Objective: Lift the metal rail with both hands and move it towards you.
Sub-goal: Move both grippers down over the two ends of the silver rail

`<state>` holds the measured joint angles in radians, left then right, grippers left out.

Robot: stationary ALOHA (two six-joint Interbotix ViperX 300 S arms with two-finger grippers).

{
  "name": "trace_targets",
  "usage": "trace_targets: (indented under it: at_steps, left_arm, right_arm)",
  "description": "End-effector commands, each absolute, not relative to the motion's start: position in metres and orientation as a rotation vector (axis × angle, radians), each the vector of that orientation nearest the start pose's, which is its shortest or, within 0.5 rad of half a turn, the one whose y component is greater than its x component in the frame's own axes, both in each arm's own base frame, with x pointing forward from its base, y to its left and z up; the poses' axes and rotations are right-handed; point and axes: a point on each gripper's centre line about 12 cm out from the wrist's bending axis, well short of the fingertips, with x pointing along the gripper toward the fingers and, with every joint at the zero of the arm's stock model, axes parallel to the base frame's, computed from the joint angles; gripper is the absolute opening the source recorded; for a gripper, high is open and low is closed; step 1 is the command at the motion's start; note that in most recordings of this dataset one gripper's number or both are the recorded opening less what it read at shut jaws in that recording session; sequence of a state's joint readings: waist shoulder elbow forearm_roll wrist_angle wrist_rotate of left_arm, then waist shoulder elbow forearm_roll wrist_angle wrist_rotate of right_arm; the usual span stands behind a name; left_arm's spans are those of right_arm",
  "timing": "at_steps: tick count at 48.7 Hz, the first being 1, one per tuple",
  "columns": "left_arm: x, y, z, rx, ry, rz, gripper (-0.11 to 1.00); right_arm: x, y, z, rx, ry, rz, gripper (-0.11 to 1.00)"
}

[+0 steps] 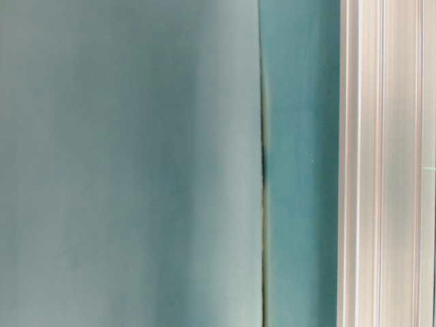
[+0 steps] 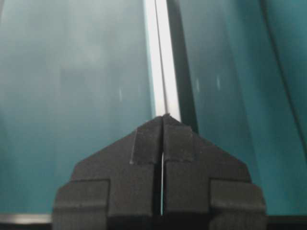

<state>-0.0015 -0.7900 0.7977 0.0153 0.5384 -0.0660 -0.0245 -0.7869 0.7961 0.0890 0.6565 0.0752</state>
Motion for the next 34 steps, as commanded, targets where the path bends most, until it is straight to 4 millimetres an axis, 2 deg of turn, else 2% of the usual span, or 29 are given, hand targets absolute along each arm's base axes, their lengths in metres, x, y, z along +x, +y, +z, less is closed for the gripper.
trace_targets:
  at_steps: [1, 10, 19, 26, 34]
  left_arm:
    - [0.239, 0.001, 0.323, -0.045, 0.587, 0.024, -0.06]
    - [0.253, 0.001, 0.306, -0.043, 0.788, 0.032, -0.06]
    - [0.267, 0.002, 0.298, -0.042, 0.904, 0.037, -0.06]
    - [0.278, 0.002, 0.294, -0.040, 0.981, 0.038, -0.06]
    - [0.289, 0.002, 0.289, -0.033, 1.078, 0.039, -0.06]
  right_arm:
    - [0.235, 0.001, 0.305, 0.170, 0.765, -0.022, -0.02]
    - [0.263, 0.001, 0.290, 0.170, 0.976, -0.024, -0.05]
    - [0.286, 0.002, 0.281, 0.166, 1.128, -0.022, -0.05]
    - [0.295, 0.001, 0.271, 0.150, 1.244, -0.021, -0.05]
    - [0.298, 0.003, 0.261, 0.139, 1.298, -0.013, -0.05]
